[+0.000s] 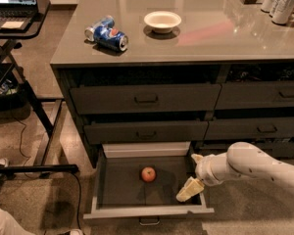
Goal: Pick apple from bottom drawer and place on counter
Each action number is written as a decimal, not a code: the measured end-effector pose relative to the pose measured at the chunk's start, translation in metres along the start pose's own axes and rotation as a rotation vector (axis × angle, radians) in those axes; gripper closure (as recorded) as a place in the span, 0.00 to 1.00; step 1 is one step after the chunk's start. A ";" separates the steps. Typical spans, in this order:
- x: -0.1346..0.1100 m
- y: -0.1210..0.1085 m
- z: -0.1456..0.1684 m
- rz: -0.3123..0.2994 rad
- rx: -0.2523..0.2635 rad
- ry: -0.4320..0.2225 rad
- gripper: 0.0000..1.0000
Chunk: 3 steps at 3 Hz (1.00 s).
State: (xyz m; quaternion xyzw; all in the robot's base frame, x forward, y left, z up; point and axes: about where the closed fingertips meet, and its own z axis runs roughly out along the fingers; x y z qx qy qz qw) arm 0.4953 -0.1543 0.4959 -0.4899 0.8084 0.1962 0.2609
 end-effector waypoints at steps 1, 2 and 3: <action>0.000 0.000 0.000 0.000 0.000 0.000 0.00; 0.002 -0.007 0.037 -0.019 -0.018 -0.037 0.00; -0.005 -0.031 0.099 -0.073 -0.013 -0.152 0.00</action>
Offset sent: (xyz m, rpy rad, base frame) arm 0.0533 0.0566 -0.1102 0.1249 -0.0579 0.0830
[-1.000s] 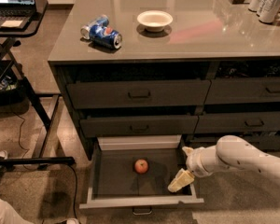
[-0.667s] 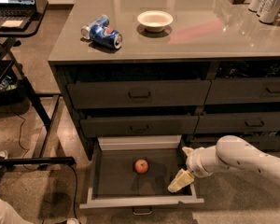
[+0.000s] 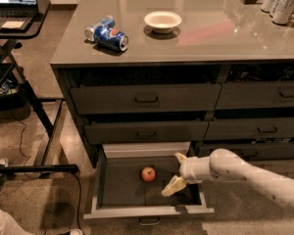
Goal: Pick apple from bottom drawer and place on counter
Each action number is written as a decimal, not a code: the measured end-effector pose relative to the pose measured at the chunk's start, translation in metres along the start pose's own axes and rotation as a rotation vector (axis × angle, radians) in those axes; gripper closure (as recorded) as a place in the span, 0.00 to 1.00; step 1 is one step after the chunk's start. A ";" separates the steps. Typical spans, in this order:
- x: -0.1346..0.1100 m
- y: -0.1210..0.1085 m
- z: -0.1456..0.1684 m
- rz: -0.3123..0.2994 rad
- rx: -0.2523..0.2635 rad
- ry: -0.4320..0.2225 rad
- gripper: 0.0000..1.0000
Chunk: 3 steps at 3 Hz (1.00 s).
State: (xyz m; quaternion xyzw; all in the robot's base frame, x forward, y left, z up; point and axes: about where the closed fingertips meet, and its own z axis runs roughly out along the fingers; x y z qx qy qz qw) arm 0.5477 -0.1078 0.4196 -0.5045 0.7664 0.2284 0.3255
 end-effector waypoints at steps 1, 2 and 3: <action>0.002 -0.014 0.059 -0.045 -0.016 -0.119 0.00; 0.022 -0.010 0.124 -0.064 -0.068 -0.168 0.00; 0.048 -0.011 0.185 -0.056 -0.081 -0.191 0.00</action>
Offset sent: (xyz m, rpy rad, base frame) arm 0.0452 0.1042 -0.1721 0.2211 -0.0630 0.1483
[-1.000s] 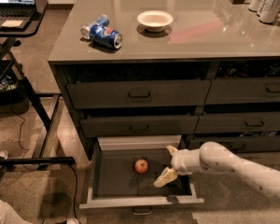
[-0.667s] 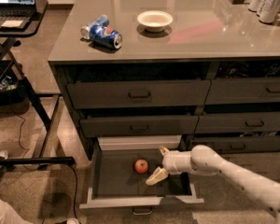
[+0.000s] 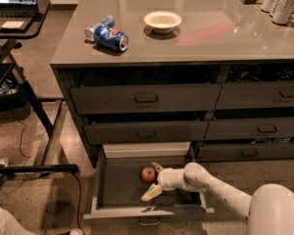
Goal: Pick apple from bottom drawer and place on counter
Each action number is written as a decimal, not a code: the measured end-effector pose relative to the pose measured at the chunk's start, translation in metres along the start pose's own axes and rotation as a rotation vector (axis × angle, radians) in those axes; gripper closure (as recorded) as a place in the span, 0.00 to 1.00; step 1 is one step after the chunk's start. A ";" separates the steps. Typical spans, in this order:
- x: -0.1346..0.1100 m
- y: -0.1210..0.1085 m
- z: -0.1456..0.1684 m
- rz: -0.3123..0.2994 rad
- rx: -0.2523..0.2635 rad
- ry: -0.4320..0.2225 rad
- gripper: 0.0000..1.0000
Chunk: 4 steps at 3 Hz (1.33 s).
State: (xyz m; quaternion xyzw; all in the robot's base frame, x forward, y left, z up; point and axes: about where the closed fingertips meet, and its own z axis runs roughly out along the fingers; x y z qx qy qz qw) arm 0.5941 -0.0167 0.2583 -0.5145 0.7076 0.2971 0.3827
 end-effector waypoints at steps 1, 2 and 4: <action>0.000 0.000 0.000 0.000 0.000 0.000 0.00; 0.001 -0.002 0.004 -0.021 -0.013 -0.011 0.00; 0.022 -0.036 0.017 -0.075 0.006 -0.031 0.00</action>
Offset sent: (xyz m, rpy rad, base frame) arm 0.0101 -0.0005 -0.0046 0.0149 -0.0381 0.0441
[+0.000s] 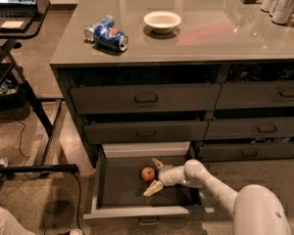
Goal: Pick apple from bottom drawer and place on counter
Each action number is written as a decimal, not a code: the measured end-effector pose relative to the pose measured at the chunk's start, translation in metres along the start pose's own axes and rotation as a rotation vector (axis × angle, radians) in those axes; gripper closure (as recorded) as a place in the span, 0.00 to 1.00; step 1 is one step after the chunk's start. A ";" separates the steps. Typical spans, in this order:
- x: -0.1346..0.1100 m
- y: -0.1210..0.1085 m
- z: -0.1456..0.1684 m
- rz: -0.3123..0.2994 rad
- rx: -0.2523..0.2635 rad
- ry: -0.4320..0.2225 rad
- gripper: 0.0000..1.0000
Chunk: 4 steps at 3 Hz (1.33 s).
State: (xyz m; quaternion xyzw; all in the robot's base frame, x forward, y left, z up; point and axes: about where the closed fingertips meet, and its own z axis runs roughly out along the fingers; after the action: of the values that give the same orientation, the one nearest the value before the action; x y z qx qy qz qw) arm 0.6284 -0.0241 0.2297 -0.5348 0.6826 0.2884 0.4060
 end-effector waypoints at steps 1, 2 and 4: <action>0.018 -0.023 0.006 -0.025 0.019 -0.007 0.00; 0.038 -0.041 0.012 -0.055 0.026 -0.004 0.00; 0.062 -0.047 0.012 -0.067 -0.006 0.007 0.00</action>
Offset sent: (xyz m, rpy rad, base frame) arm 0.0666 -0.0407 -0.0588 -0.0297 -0.1021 0.0040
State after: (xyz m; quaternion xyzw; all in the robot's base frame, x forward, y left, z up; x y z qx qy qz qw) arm 0.6710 -0.0576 0.1719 -0.5597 0.6647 0.2749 0.4115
